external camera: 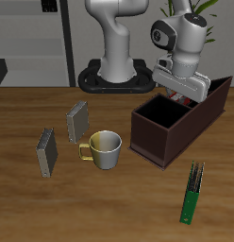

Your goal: Place the red book into the left desk caddy's front compartment

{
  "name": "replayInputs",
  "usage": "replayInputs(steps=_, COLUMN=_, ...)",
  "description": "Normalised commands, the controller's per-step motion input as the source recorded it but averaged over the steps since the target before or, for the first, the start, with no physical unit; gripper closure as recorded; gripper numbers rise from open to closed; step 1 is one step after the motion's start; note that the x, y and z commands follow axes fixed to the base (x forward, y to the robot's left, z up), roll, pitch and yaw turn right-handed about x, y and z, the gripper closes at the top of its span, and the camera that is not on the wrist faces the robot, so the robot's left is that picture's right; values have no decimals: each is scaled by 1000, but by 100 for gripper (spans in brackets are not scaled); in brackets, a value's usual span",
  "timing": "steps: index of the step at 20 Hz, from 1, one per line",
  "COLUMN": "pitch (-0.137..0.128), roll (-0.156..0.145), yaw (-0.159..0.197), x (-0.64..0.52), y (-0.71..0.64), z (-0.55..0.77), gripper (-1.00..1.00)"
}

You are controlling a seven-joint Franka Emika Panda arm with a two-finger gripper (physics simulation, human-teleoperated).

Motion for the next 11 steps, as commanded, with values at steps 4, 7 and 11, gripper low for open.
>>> replayInputs(steps=4, pitch=-6, roll=-3, yaw=8, x=-32, y=-29, z=127, gripper=-100)
replayInputs(steps=7, pitch=-3, roll=-1, yaw=17, x=3, y=-10, z=107, gripper=-100)
replayInputs(steps=11, pitch=-22, roll=8, yaw=38, x=-190, y=-88, z=221, gripper=-100)
